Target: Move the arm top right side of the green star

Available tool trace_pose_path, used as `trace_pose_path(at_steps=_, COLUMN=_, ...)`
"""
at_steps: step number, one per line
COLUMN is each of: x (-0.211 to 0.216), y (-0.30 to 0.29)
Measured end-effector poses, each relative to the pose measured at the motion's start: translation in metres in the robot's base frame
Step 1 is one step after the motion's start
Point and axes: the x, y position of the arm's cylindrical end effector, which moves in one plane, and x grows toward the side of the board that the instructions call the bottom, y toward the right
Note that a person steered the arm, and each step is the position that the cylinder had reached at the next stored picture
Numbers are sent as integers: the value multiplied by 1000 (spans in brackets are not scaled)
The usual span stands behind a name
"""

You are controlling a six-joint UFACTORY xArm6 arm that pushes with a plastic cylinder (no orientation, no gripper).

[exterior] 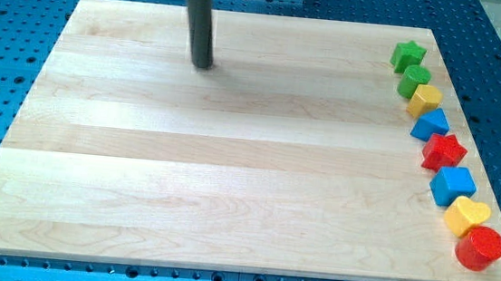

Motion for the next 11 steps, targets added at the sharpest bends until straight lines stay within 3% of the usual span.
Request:
trace_pose_path(at_steps=1, x=-11, y=74)
trace_pose_path(at_steps=2, x=-41, y=102)
trace_pose_path(at_steps=5, x=-56, y=109)
trace_pose_path(at_steps=7, x=-55, y=164)
trace_pose_path(at_steps=9, x=-55, y=164)
trace_pose_path(at_steps=11, x=-76, y=288)
